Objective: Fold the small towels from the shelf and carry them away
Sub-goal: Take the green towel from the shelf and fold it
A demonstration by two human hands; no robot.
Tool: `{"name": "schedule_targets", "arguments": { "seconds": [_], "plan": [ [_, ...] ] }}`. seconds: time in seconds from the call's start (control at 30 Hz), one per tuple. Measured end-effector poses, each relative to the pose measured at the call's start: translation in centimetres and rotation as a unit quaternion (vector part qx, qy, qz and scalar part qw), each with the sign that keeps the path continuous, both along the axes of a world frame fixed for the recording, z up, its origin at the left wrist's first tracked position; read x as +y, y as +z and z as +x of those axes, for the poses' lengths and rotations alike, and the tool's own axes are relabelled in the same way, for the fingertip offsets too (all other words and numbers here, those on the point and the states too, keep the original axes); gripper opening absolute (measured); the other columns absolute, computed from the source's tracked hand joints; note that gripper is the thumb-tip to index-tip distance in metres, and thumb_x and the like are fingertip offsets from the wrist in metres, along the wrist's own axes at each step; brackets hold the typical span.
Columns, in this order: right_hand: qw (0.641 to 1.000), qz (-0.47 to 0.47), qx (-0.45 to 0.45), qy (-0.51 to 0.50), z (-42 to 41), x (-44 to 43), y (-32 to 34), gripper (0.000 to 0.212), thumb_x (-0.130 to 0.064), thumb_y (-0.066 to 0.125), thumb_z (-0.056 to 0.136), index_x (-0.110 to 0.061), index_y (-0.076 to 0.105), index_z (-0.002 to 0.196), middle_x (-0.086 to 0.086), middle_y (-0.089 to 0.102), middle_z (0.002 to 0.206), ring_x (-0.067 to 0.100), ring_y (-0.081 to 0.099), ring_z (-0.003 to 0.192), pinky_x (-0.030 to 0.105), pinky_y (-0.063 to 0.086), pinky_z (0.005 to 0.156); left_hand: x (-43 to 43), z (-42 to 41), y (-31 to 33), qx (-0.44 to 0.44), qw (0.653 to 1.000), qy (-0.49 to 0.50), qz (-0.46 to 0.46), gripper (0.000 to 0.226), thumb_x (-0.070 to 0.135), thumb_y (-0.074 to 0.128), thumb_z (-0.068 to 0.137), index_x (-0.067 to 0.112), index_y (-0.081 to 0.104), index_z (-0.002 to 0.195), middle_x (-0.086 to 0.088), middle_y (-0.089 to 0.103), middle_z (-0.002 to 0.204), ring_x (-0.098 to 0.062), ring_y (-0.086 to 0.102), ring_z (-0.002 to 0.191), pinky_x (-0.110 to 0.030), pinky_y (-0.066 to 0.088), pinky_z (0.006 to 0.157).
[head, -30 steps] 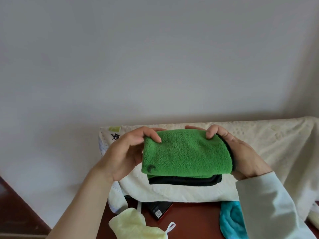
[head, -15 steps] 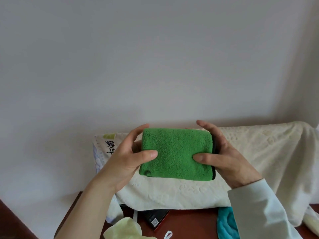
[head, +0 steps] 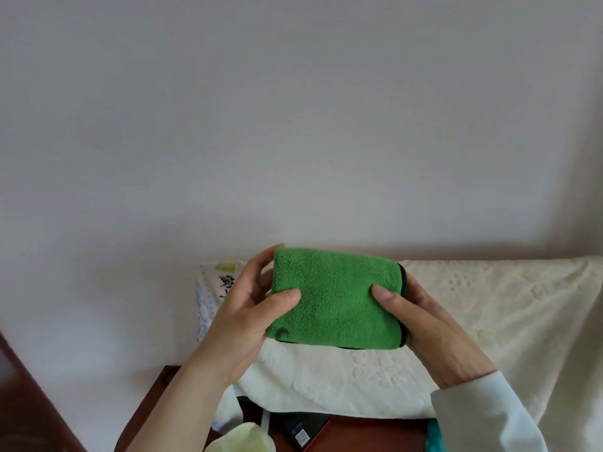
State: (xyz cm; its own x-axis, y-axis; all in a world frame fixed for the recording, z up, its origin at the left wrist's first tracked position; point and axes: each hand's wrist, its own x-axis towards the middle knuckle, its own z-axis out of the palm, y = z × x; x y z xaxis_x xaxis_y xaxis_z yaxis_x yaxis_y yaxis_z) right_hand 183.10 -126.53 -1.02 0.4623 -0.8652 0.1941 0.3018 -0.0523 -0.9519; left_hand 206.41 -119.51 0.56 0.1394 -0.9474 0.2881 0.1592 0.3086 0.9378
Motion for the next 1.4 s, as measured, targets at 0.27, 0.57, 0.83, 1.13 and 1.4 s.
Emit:
{"name": "schedule_targets", "arguments": {
  "seconds": [0.27, 0.57, 0.83, 1.13, 1.4],
  "plan": [
    [0.998, 0.027, -0.012, 0.052, 3.4, 1.3, 1.1, 0.032, -0.036, 0.070, 0.085, -0.046, 0.070, 0.115, -0.007, 0.072, 0.126, 0.022, 0.072, 0.112, 0.057, 0.060, 0.082, 2.4, 3.2, 0.3, 0.020, 0.999, 0.032, 0.031, 0.055, 0.019, 0.080, 0.073, 0.019, 0.068, 0.126, -0.017, 0.072, 0.126, -0.034, 0.068, 0.120, -0.044, 0.056, 0.096],
    [0.994, 0.046, -0.013, 0.098, 11.2, 4.9, 2.0, 0.040, -0.037, 0.064, 0.078, -0.056, 0.067, 0.113, -0.015, 0.073, 0.121, 0.015, 0.074, 0.105, 0.045, 0.062, 0.073, 9.1, 9.2, 0.9, 0.057, 0.996, 0.046, 0.058, 0.042, 0.017, 0.065, 0.085, 0.035, 0.067, 0.122, -0.010, 0.070, 0.132, -0.035, 0.069, 0.119, -0.061, 0.058, 0.086],
    [0.981, 0.043, -0.013, 0.191, 22.2, 12.1, 2.6, 0.055, -0.025, 0.075, 0.074, -0.045, 0.065, 0.124, -0.006, 0.074, 0.123, 0.019, 0.073, 0.110, 0.034, 0.062, 0.076, 19.2, 18.4, 1.0, 0.068, 0.988, 0.117, 0.073, 0.041, 0.021, 0.070, 0.080, 0.039, 0.070, 0.117, -0.008, 0.074, 0.121, -0.038, 0.073, 0.107, -0.049, 0.062, 0.072],
    [0.967, 0.062, -0.010, 0.248, 36.6, 22.3, 3.1, 0.057, -0.023, 0.087, 0.073, -0.027, 0.062, 0.124, -0.001, 0.079, 0.109, 0.019, 0.077, 0.098, 0.035, 0.064, 0.073, 32.7, 29.2, 1.9, 0.050, 0.975, 0.210, 0.053, 0.047, 0.014, 0.072, 0.081, 0.027, 0.066, 0.126, -0.008, 0.073, 0.126, -0.031, 0.072, 0.114, -0.046, 0.062, 0.083],
    [0.953, 0.033, -0.018, 0.300, 46.7, 30.2, 3.6, 0.045, -0.025, 0.067, 0.077, -0.034, 0.066, 0.121, -0.006, 0.078, 0.114, 0.013, 0.076, 0.098, 0.026, 0.062, 0.067, 42.3, 36.3, 2.3, 0.057, 0.950, 0.303, 0.040, 0.042, 0.022, 0.076, 0.073, 0.035, 0.073, 0.113, -0.002, 0.076, 0.120, -0.028, 0.075, 0.107, -0.040, 0.063, 0.074]
  ]
}}
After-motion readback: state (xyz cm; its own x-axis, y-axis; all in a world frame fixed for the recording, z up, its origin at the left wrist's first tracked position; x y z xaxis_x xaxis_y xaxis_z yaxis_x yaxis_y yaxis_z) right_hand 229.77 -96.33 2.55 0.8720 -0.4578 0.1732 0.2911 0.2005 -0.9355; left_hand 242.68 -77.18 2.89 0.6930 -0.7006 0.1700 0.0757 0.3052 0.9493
